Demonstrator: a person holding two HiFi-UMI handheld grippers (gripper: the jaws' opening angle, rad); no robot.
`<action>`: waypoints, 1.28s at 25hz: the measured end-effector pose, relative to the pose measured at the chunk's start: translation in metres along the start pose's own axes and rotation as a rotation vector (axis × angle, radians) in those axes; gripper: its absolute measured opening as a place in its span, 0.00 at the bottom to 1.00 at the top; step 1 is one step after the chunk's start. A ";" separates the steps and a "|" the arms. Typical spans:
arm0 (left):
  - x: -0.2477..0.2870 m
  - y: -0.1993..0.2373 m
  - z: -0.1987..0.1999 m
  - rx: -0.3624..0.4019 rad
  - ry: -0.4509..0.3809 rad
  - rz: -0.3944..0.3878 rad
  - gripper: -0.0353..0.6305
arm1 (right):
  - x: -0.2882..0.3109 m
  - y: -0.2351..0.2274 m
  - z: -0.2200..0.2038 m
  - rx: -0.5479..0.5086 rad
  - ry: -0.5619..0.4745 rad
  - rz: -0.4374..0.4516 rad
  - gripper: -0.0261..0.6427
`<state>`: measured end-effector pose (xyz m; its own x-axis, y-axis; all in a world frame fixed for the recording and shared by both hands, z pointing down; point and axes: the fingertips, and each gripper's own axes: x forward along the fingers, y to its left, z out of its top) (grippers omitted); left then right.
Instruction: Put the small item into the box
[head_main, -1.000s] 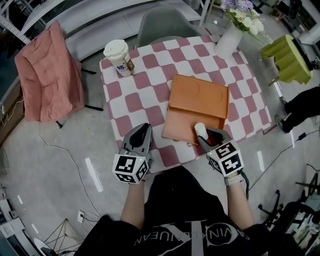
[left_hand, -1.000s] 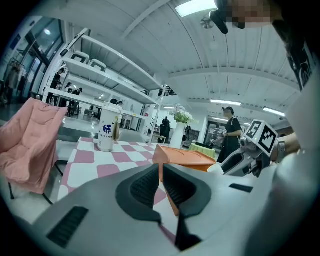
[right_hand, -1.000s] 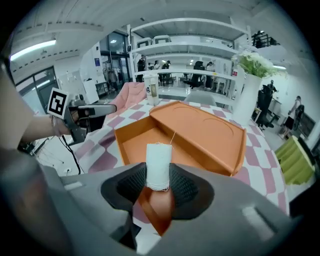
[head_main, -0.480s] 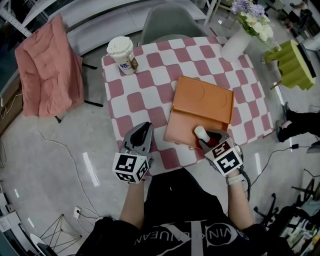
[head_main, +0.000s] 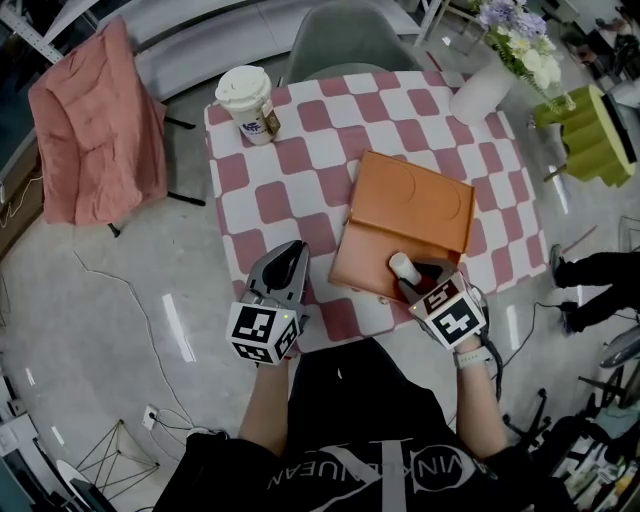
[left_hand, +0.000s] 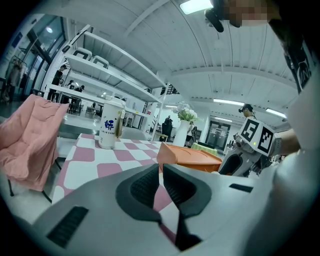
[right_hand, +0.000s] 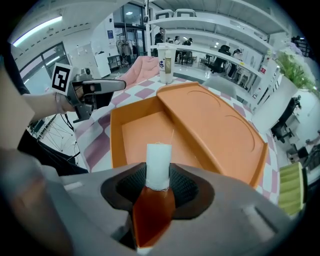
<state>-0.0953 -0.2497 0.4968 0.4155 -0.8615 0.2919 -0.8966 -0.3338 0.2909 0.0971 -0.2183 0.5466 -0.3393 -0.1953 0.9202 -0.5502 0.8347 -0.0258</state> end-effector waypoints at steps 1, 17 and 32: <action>0.000 0.000 0.000 -0.002 0.001 0.000 0.10 | 0.000 0.000 0.000 -0.005 0.004 0.003 0.26; 0.002 0.002 -0.003 -0.006 0.005 0.011 0.10 | 0.005 0.001 0.006 -0.026 -0.010 0.023 0.26; -0.008 -0.002 0.000 -0.004 0.001 0.015 0.10 | -0.006 0.001 0.011 0.041 -0.117 0.011 0.26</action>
<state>-0.0971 -0.2421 0.4944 0.4024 -0.8659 0.2973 -0.9021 -0.3197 0.2899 0.0900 -0.2216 0.5363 -0.4308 -0.2474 0.8679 -0.5763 0.8155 -0.0536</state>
